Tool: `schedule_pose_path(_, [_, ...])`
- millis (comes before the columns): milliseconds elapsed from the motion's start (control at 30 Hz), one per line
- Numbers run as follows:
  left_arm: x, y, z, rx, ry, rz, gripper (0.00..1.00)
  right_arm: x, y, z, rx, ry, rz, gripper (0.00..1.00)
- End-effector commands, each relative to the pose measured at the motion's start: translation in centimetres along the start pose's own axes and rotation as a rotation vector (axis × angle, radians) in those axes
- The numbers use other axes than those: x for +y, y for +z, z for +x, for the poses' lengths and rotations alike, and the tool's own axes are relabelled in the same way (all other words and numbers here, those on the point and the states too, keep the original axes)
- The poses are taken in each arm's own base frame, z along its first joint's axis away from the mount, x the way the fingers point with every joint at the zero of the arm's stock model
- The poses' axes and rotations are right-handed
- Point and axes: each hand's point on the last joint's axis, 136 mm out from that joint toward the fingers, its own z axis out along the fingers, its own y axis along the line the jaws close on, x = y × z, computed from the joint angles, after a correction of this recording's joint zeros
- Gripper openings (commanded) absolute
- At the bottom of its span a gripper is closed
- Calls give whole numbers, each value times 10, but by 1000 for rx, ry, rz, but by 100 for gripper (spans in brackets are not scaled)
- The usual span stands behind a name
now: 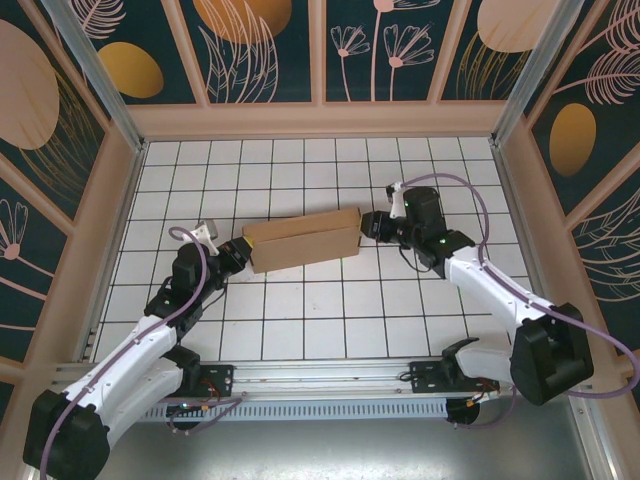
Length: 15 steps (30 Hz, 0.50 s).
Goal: Fold the paper box
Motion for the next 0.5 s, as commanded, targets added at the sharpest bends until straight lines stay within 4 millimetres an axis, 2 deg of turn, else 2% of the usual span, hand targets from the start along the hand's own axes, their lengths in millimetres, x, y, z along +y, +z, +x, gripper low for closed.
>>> schedule_pose_path(0, [75,-5,55,193,-5,-272,14,39,-23,-46,-147,-176,-8,35])
schedule_pose_path(33, [75,-5,55,195,-4,-270,14,57,-23,-49,-159,-210,-60,33])
schedule_pose_path(133, [76,-5,54,192,3,-277,14,110,-5,-34,-74,-255,-241,27])
schedule_pose_path(200, [74,-5,53,188,4,-273,14,131,10,-18,-4,-258,-308,23])
schedule_pose_path(333, [75,-4,54,193,7,-275,14,154,36,4,67,-272,-362,17])
schedule_pose_path(467, [75,-4,54,193,5,-275,14,156,55,21,116,-254,-370,15])
